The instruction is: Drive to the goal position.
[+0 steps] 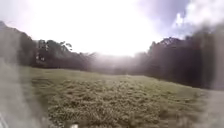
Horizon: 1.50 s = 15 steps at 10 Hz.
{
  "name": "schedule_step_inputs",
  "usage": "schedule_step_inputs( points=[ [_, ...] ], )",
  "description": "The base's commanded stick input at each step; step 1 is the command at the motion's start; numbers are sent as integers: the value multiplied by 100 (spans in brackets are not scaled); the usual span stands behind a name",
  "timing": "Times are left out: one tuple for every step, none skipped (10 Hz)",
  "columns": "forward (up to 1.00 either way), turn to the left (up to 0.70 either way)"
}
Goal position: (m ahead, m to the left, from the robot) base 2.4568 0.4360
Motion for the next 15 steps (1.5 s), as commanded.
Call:
schedule_step_inputs(
  points=[
    [70,0],
    [70,0],
    [70,0],
    [70,0],
    [70,0],
    [70,0],
    [70,0],
    [70,0],
    [70,0],
    [70,0],
    [70,0],
    [70,0],
    [70,0],
    [70,0],
    [70,0]
  ],
)
